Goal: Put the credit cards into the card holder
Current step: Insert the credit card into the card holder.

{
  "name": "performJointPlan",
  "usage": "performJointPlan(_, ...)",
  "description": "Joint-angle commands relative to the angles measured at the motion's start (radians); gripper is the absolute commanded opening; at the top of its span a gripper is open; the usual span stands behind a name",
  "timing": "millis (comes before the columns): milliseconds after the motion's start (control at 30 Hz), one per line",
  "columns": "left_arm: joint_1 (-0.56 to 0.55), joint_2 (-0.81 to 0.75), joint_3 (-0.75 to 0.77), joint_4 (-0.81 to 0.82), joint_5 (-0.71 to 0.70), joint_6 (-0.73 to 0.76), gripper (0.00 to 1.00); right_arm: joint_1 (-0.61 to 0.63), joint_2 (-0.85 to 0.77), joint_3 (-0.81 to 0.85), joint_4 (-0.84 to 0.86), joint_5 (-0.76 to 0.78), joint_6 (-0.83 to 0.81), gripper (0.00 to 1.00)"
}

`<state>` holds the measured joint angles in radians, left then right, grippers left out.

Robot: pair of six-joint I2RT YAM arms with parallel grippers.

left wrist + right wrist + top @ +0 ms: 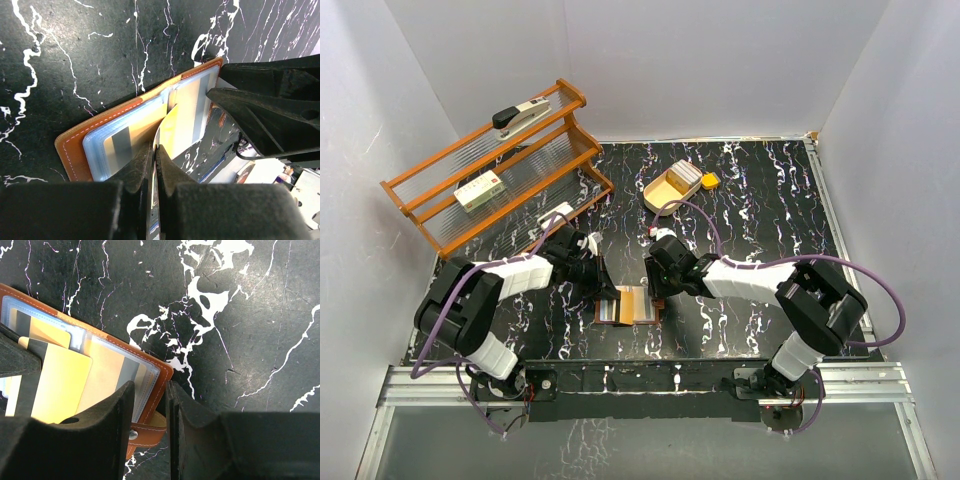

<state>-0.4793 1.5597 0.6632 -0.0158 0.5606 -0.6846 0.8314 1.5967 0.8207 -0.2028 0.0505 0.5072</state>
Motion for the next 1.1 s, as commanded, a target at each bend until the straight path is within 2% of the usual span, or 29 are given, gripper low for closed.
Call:
performJointPlan(0, 0.004, 0.013, 0.003, -0.028, -0.044, -0.016, 0.00, 0.004, -0.005, -0.021, 0.027, 0.013, -0.010, 0.29)
performJointPlan(633, 0.004, 0.024, -0.046, 0.113, -0.106, -0.040, 0.00, 0.005, -0.033, -0.034, 0.036, 0.008, 0.010, 0.28)
performJointPlan(1067, 0.004, -0.022, -0.163, 0.314, -0.112, -0.143, 0.00, 0.005, -0.051, -0.037, 0.037, 0.008, 0.038, 0.27)
